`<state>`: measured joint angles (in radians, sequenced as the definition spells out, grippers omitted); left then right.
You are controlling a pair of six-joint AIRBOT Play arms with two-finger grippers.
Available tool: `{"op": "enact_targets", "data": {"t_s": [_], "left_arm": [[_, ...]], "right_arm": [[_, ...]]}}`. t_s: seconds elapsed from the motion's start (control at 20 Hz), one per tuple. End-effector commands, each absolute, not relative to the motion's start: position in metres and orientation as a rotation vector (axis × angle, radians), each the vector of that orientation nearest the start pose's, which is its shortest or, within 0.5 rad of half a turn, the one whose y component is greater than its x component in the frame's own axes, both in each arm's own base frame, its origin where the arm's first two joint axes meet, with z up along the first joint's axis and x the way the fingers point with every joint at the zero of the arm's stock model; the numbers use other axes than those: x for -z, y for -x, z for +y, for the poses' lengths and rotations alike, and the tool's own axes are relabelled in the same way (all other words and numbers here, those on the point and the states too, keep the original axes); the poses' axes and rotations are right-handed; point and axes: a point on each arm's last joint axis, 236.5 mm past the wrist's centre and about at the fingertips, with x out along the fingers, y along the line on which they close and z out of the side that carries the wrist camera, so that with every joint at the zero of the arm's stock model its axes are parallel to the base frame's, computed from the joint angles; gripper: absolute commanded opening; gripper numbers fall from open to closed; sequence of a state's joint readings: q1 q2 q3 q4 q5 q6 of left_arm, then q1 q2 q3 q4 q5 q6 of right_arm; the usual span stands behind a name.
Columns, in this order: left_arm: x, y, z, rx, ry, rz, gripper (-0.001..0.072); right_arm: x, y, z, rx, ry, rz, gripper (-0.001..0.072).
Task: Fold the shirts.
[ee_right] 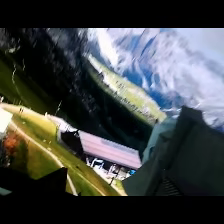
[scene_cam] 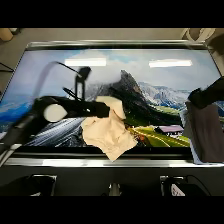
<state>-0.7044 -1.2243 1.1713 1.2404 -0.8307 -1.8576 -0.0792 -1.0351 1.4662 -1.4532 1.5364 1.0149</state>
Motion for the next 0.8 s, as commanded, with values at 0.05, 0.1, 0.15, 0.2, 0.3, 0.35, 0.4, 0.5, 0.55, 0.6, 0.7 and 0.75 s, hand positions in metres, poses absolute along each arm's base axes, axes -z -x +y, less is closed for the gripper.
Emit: {"op": "enact_targets", "data": {"t_s": [0.05, 0.1, 0.15, 0.2, 0.3, 0.35, 0.4, 0.5, 0.55, 0.6, 0.7, 0.75], "left_arm": [[-0.017, -0.309, -0.341, 0.558, 0.298, 1.274, 0.072], [-0.03, -0.323, -0.326, 0.561, 0.251, 1.259, 0.072], [-0.045, -0.336, -0.3, 0.546, 0.175, 1.254, 0.072], [-0.056, -0.346, -0.263, 0.499, 0.092, 1.266, 0.072], [-0.063, -0.351, -0.186, 0.377, -0.032, 1.318, 0.0714], [-0.058, -0.344, -0.156, 0.329, -0.042, 1.368, 0.0617], [-0.047, -0.33, -0.135, 0.299, -0.023, 1.43, 0.0538], [-0.009, -0.297, -0.114, 0.255, 0.05, 1.546, 0.0541], [0.012, -0.281, -0.114, 0.245, 0.108, 1.597, 0.0564], [0.03, -0.271, -0.122, 0.256, 0.165, 1.627, 0.0636], [0.059, -0.264, -0.142, 0.275, 0.283, 1.623, 0.0639], [0.068, -0.265, -0.151, 0.278, 0.34, 1.614, 0.0626]], "right_arm": [[-0.086, -0.322, 0.045, -0.576, 0.238, 1.248, 0.0632], [-0.082, -0.321, 0.053, -0.615, 0.215, 1.252, 0.0632], [-0.078, -0.32, 0.059, -0.646, 0.2, 1.255, 0.0632], [-0.074, -0.319, 0.063, -0.667, 0.19, 1.262, 0.0632], [-0.059, -0.309, 0.077, -0.72, 0.119, 1.288, 0.063], [-0.05, -0.299, 0.088, -0.773, 0.08, 1.301, 0.063], [-0.038, -0.287, 0.097, -0.833, 0.052, 1.321, 0.0632], [-0.011, -0.259, 0.107, -0.897, -0.011, 1.391, 0.0651], [0.001, -0.249, 0.111, -0.906, -0.046, 1.418, 0.0649], [0.014, -0.242, 0.113, -0.9, -0.073, 1.438, 0.0647], [0.034, -0.234, 0.117, -0.879, -0.08, 1.456, 0.0646], [0.042, -0.23, 0.122, -0.88, -0.078, 1.467, 0.0648]]}}
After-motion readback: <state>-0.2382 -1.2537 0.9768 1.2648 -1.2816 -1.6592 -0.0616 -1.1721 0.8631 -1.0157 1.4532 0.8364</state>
